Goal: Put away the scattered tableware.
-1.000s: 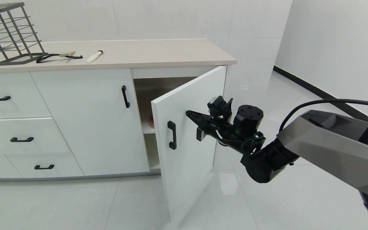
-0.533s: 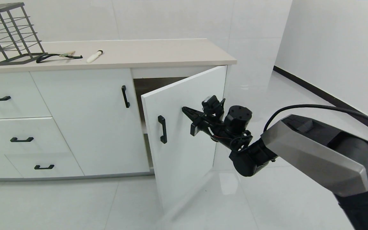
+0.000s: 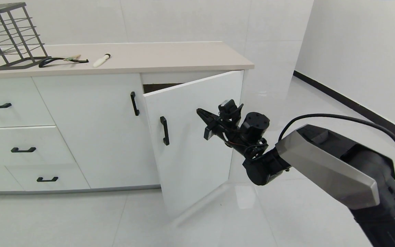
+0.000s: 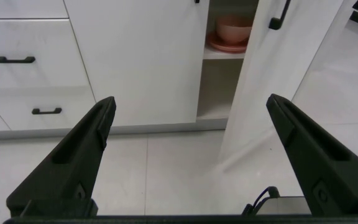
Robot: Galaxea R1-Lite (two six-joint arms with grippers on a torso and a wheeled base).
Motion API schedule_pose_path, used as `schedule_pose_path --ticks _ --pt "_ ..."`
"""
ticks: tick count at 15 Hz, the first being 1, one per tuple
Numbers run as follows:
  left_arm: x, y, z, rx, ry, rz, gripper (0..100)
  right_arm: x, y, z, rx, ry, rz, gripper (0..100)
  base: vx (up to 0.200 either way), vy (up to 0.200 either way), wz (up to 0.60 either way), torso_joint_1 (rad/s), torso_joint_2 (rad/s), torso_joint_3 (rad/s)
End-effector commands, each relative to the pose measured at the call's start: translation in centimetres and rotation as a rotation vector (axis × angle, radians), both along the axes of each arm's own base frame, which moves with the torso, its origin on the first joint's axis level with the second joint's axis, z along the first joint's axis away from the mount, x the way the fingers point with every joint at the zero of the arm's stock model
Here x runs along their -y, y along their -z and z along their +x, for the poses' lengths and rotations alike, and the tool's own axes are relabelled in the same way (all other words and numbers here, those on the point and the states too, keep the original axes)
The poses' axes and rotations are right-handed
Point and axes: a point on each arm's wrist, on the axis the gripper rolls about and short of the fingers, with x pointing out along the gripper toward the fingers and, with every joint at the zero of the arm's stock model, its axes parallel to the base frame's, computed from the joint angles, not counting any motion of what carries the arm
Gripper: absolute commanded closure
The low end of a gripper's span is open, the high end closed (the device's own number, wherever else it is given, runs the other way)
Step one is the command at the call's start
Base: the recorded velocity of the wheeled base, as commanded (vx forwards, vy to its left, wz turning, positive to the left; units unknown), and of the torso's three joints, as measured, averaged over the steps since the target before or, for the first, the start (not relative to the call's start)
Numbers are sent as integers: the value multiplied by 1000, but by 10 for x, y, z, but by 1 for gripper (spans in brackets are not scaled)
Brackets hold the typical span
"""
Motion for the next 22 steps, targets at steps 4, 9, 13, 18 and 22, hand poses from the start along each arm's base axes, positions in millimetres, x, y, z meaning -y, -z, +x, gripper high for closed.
schedule_pose_path --ticks 4,9,13,18,22 --pt "0 0 0 0 -1 0 0 48 -61 -64 -23 11 -18 100 0 0 0 0 0 0" --pt "0 0 0 0 -1 0 0 162 -120 -230 -14 74 -13 100 0 0 0 0 0 0" --pt "0 0 0 0 0 0 0 231 -120 -308 39 293 0 100 0 0 0 0 0 0" --pt "0 0 0 0 0 -1 0 260 -128 -382 241 608 42 100 0 0 0 0 0 0" --pt "0 0 0 0 0 0 0 254 -88 -434 181 606 6 100 0 0 0 0 0 0"
